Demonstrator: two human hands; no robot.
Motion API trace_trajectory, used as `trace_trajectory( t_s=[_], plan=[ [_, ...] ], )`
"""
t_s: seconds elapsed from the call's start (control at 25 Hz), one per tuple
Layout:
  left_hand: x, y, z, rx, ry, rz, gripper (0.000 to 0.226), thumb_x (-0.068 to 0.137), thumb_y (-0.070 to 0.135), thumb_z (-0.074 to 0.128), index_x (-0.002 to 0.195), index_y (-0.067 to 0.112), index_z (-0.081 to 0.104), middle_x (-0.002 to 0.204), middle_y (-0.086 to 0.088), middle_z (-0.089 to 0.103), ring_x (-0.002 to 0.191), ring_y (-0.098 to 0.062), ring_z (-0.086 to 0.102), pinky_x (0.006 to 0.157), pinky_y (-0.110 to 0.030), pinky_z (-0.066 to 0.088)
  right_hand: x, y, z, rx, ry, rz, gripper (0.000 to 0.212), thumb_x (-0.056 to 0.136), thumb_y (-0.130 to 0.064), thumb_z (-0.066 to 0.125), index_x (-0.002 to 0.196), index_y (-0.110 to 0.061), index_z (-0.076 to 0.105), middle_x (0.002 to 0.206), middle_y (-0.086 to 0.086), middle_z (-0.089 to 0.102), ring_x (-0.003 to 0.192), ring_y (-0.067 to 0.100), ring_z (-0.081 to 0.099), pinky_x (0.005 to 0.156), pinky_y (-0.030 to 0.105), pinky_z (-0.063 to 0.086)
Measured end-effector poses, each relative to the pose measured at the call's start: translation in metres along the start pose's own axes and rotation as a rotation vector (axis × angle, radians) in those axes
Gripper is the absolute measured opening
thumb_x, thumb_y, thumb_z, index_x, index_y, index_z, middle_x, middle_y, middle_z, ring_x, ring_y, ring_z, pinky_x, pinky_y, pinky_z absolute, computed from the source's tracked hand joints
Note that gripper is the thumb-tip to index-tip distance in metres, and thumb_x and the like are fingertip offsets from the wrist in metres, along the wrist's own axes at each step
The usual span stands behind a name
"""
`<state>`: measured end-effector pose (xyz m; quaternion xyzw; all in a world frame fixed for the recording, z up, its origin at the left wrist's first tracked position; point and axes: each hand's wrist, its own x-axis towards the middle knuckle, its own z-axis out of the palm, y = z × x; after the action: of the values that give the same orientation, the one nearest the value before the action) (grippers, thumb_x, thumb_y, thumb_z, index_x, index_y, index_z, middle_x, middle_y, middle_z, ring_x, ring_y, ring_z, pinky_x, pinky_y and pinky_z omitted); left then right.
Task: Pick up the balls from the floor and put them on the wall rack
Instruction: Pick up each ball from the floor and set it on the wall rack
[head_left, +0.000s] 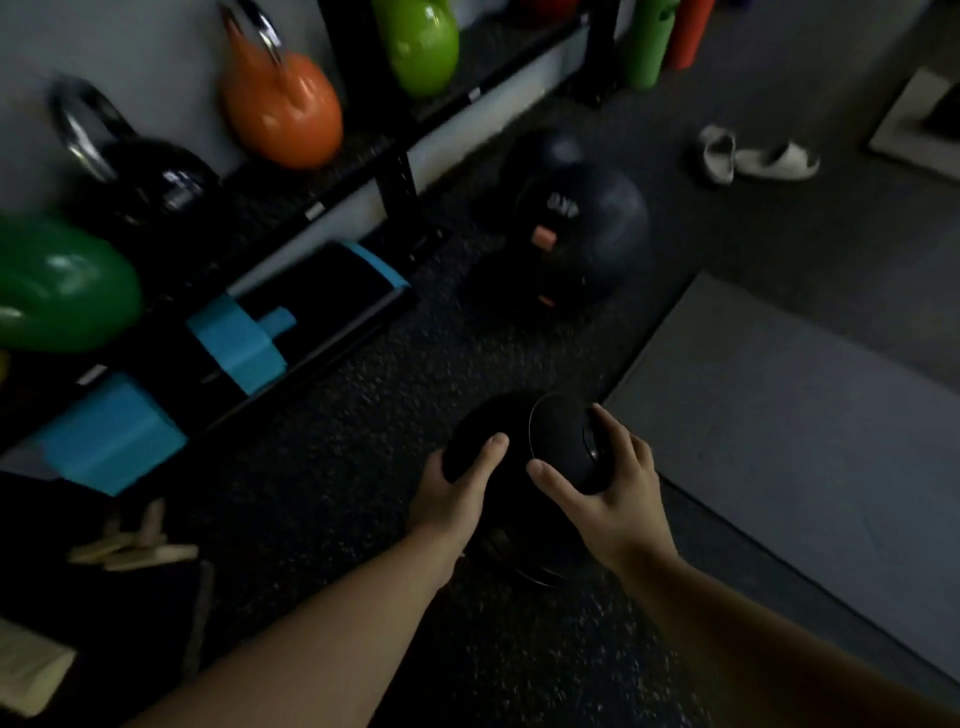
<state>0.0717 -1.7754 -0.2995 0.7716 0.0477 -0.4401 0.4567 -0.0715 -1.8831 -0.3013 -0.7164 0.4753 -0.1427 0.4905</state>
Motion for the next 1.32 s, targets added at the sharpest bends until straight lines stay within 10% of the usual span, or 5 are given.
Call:
trace_trajectory(
  t_s=[0.72,1.32],
  plan=[
    [-0.484,0.399,-0.374,-0.432,0.477,0.763,0.106,0.043,0.09,0.07,0.126,0.025,0.07,0.114,-0.004,0.078,0.095,-0.022,0.076,0.078,-0.034,0.062,-0.206,-0.702,-0.114,0.1,-0.04,-0.899,0.114,0.053,-0.095,0.065,0.152,-0.049,0.034,0.151,0.005,0.039,0.14,0.035,0.038,0.116,0.05,0.036],
    [-0.639,0.456,-0.674,-0.357,0.778,1.049,0.117,0.049,0.09,0.073,0.147,0.027,0.055,0.136,-0.005,0.068,0.115,-0.03,0.07,0.1,-0.049,0.06,-0.354,-0.973,0.036,0.281,-0.224,-1.18,0.109,0.061,-0.089,0.067,0.152,-0.053,0.022,0.155,0.001,0.027,0.142,0.037,0.031,0.109,0.058,0.041]
  ],
)
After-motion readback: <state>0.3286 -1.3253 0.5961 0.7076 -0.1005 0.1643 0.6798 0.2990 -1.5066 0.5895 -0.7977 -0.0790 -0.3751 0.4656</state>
